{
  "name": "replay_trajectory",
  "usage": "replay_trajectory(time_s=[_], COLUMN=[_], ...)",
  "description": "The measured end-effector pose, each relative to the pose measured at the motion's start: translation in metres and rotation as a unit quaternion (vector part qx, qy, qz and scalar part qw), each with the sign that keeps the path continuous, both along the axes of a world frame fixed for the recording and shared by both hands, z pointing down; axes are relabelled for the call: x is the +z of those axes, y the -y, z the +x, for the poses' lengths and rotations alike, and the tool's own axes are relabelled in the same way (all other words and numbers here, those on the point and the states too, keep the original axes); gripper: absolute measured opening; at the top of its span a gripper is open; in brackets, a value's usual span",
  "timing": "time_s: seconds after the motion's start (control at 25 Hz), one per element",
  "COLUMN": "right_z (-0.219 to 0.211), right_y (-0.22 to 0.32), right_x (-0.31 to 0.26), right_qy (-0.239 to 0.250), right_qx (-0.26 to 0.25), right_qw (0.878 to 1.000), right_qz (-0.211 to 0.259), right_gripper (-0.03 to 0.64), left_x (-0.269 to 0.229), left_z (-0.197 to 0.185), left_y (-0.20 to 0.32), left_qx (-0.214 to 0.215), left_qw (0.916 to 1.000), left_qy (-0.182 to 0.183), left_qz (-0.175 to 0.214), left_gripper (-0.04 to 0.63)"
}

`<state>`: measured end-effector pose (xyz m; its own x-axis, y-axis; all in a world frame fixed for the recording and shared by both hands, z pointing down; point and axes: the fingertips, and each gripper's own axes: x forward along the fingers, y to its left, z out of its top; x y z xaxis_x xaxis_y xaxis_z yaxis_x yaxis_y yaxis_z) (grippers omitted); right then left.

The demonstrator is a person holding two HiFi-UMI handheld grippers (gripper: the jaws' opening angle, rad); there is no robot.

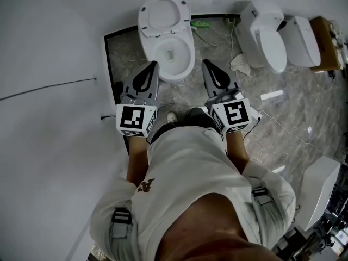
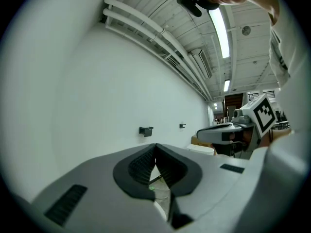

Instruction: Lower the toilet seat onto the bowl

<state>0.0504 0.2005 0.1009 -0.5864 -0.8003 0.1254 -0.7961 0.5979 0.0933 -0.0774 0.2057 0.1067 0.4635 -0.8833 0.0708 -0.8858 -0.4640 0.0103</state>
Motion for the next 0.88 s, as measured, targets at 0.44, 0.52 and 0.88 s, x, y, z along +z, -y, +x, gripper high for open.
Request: replay_trajectory(time_s=[0.44,0.52,0.88], right_z=[0.005,0.002,-0.004], right_y=[0.033,0.044,0.106], right_x=[-0.003,0.000,0.013], right_qy=[-0.006,-0.003,0.000], right_qx=[0.000,-0.007,-0.032], right_qw=[1.000,1.000,0.999], right_qz=[-0.004,-0.004,-0.012], right_gripper=[0.023,0.023,0.023], left_x=[-0.003,-0.001,0.010], left_z=[0.004,0.002,-0.004], left_y=[0.033,0.041,0.095], left_qx=[-0.002,-0.007,-0.033], left_qw=[1.0000,1.0000,0.9994], left_qy=[-0.004,-0.002,0.007], left_qz=[-0.002,-0.003,-0.012], left_gripper=[0.023,0.024,0.023])
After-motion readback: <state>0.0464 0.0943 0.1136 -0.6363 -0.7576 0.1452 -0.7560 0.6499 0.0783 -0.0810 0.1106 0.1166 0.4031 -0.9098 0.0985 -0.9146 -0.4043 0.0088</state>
